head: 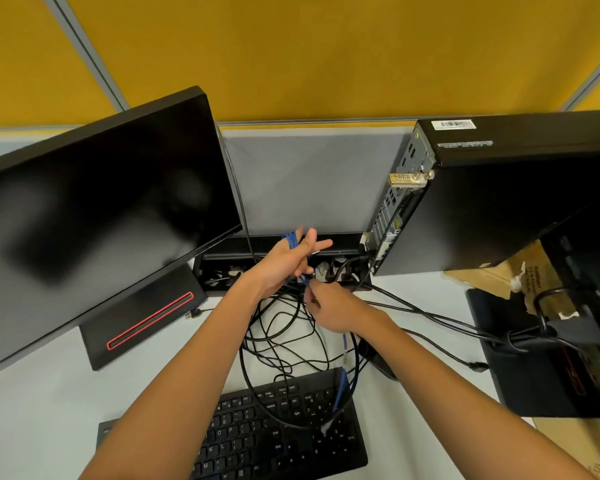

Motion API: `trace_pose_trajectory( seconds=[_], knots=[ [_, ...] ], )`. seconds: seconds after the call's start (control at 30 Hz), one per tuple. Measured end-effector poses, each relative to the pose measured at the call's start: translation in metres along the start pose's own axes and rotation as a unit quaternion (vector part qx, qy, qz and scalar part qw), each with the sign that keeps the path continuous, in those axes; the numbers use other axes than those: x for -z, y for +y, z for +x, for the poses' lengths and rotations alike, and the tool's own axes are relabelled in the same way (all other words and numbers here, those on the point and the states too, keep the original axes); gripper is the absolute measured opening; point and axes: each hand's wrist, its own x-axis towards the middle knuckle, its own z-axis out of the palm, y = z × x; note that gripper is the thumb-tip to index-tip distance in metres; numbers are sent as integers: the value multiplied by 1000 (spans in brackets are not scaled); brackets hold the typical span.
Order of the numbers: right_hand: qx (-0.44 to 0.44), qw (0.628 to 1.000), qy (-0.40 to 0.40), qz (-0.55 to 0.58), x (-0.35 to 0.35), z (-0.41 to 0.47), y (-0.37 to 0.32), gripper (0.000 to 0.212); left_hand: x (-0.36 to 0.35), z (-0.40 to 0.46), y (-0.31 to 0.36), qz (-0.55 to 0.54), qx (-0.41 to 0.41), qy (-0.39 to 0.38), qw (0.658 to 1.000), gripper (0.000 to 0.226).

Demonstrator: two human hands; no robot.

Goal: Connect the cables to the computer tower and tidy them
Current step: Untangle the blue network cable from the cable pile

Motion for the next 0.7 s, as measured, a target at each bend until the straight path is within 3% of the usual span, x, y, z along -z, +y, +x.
trace_pose_trajectory(
  seconds=[0.1,0.2,0.33,0.43,0.57,0.7],
  knots=[
    [22,993,-59,99,13,-15,-1,17,3,9,-11,117,28,13,993,72],
    [34,986,-37,157,26,-25,4,15,5,11,-16,191,32,-6,981,75],
    [74,995,29,53,38,-30,13,16,4,8,-20,266,8,-57,962,55],
    [99,994,29,23,37,-32,16,17,-3,3,-21,308,14,-75,948,58],
    [106,993,39,39,41,-33,18,10,0,1,-18,307,30,-116,944,79],
    [96,993,70,5,56,-32,14,12,0,-3,-18,227,56,-159,959,67]
  ],
)
